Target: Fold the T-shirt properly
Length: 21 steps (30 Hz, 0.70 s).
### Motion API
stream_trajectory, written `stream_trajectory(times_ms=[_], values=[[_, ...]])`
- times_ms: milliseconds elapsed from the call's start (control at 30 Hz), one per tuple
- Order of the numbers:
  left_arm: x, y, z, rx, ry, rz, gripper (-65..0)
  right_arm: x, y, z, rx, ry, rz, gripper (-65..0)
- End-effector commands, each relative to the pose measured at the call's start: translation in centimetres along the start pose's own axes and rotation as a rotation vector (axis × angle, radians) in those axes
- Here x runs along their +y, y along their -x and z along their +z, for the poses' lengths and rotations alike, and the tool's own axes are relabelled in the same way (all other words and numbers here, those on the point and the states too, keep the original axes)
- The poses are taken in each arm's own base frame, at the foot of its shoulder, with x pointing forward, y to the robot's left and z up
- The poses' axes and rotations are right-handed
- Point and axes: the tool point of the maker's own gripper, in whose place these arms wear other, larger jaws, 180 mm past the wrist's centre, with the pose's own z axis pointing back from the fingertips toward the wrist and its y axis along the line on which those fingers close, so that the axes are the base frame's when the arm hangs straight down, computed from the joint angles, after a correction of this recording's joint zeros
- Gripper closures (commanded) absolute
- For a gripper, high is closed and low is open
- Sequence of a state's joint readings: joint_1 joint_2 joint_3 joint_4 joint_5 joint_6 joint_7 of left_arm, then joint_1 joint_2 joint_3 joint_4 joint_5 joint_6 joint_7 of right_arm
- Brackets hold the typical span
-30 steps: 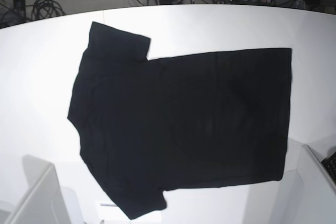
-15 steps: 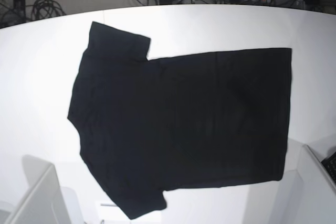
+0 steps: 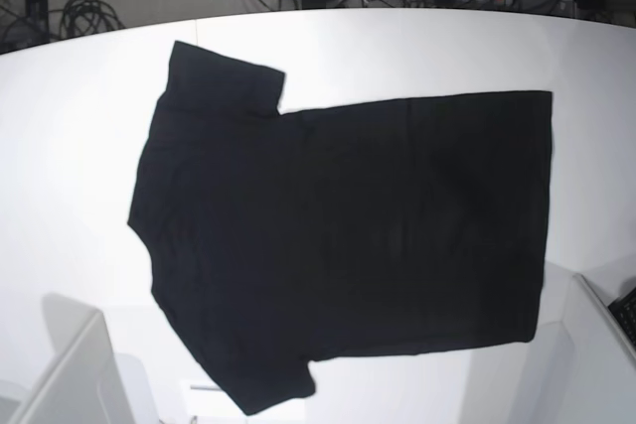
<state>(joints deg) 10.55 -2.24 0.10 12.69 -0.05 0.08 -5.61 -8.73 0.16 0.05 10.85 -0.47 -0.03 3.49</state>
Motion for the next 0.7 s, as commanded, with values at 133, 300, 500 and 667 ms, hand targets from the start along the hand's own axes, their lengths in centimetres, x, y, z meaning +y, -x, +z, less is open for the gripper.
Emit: stream_trajectory(times_ms=[133,300,500,667], values=[[0.3,1.2,0.7,-0.022,-0.005,-0.018,0.0,-0.4,1.0,0.5,-0.024,0.010,-0.005,0.0],[3.3,1.7,2.5,-0.096,-0.045,-0.058,0.0,-0.8,2.2,1.8,-0.032,0.018,-0.073,0.0],[5.6,1.9,5.1,-0.166,-0.070,-0.093,0.0,-3.2,1.9,4.6,-0.080,0.064,-0.154,0.0],[5.2,2.1,7.7,-0.224,-0.058,-0.111,0.0,-5.1,1.5,7.5,-0.125,0.105,-0.191,0.0]])
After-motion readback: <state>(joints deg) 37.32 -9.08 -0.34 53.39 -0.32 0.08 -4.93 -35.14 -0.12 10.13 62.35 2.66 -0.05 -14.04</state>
